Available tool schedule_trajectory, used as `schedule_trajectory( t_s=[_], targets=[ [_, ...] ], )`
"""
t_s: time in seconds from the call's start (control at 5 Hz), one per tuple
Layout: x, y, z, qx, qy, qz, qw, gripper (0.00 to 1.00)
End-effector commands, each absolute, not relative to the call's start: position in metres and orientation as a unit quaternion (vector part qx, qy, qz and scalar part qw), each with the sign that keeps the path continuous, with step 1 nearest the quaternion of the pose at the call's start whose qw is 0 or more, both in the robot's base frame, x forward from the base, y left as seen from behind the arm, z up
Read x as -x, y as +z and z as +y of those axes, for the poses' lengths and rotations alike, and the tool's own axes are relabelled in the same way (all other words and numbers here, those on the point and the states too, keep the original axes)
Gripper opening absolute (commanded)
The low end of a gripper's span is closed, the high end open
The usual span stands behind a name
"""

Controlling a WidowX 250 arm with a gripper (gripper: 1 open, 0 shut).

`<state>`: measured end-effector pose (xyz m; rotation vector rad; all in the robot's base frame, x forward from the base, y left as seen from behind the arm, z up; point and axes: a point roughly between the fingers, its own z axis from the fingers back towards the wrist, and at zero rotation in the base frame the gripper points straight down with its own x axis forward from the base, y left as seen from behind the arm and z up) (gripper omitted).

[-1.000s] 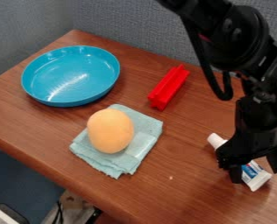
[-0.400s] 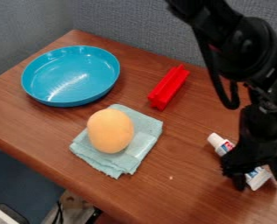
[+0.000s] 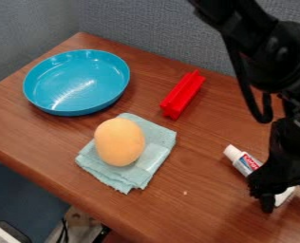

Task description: Put the toothpaste on the blue plate

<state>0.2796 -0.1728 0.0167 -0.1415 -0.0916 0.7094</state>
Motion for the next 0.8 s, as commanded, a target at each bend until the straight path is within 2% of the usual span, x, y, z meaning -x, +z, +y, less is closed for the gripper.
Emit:
schedule_trajectory(
  t_s=[0.0,0.6],
  targets=[
    [-0.291,0.035,-0.176,0.080,0.343,-0.061,0.934,1.00],
    [-0.306,0.033,-0.158,0.073,0.362,-0.065,0.927,1.00]
  ],
)
